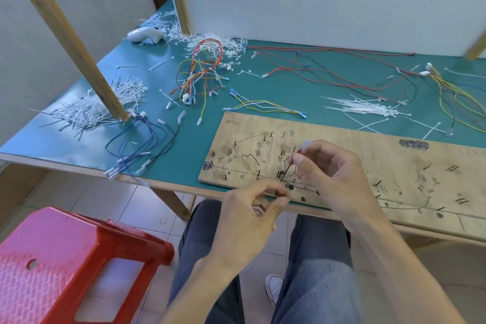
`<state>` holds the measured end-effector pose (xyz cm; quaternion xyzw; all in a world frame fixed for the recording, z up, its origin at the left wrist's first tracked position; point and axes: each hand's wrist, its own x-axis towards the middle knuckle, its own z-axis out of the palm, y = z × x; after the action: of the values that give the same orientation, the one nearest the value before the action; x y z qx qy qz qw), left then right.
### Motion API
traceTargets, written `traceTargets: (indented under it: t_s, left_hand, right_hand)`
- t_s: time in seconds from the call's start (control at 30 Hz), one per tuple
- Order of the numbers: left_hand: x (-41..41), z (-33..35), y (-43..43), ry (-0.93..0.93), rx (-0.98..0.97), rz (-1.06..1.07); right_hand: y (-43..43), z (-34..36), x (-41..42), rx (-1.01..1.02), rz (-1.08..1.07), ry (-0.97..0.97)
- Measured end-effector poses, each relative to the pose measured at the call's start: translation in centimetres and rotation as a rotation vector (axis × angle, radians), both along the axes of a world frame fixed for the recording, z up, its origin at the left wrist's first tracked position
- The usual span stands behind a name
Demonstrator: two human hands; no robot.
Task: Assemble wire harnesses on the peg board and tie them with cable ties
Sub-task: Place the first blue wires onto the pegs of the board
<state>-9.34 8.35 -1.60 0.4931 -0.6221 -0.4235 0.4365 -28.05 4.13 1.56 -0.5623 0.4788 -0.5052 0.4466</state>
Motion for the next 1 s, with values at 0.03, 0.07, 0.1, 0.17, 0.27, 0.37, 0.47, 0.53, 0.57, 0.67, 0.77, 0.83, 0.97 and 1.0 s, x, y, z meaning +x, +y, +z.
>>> traceTargets:
  t_s: [0.03, 0.07, 0.1, 0.17, 0.27, 0.37, 0.47, 0.53, 0.57, 0.67, 0.77, 0.83, 0.97, 1.0]
  left_hand:
    - [-0.2, 0.0, 0.1, -0.019, -0.004, -0.009]
    - [-0.4, -0.1, 0.3, -0.037, -0.009, -0.020]
    - [-0.7, -0.2, 0.4, -0.045, -0.013, -0.031]
    - [-1.5, -0.2, 0.5, -0.041, -0.013, -0.050]
    - [-2.5, -0.3, 0.1, -0.104, -0.012, 0.003]
    - [-2.6, -0.5, -0.7, -0.176, 0.019, 0.064]
    - [-2.4, -0.5, -0.9, -0.263, 0.025, 0.097]
    - [-2.3, -0.5, -0.8, -0.297, 0.023, 0.123]
    - [-2.2, -0.6, -0.8, -0.301, 0.023, 0.136]
    - [-2.2, -0.7, -0.9, -0.305, 0.015, 0.173]
    - [-2.2, -0.7, -1.0, -0.304, -0.009, 0.199]
    - [-2.3, -0.8, -1.1, -0.302, -0.028, 0.205]
    - [-2.1, -1.2, -0.9, -0.270, -0.046, 0.205]
    - [-2.1, -1.3, -0.8, -0.256, -0.039, 0.195]
  right_hand:
    - [-0.1, -0.2, -0.2, 0.001, -0.022, -0.011]
    - [-0.1, -0.3, -0.2, 0.005, -0.051, -0.029]
    - [-0.1, -0.4, -0.3, 0.009, -0.083, -0.040]
    - [-0.3, -0.5, -0.5, 0.001, -0.141, -0.012]
    - [-1.1, -0.8, -0.9, -0.032, -0.206, 0.098]
    - [-2.4, -1.1, -0.9, -0.050, -0.224, 0.212]
    - [-3.5, -1.4, -0.3, -0.081, -0.196, 0.305]
    - [-4.0, -1.7, 0.1, -0.108, -0.177, 0.387]
    - [-4.2, -1.9, 0.3, -0.137, -0.176, 0.454]
    - [-4.6, -2.1, 1.0, -0.206, -0.191, 0.595]
    - [-4.9, -2.5, 1.3, -0.208, -0.191, 0.617]
    - [-5.0, -2.8, 1.4, -0.199, -0.200, 0.622]
    - [-5.0, -3.3, 1.3, -0.208, -0.208, 0.644]
    - [-5.0, -3.4, 1.2, -0.216, -0.204, 0.655]
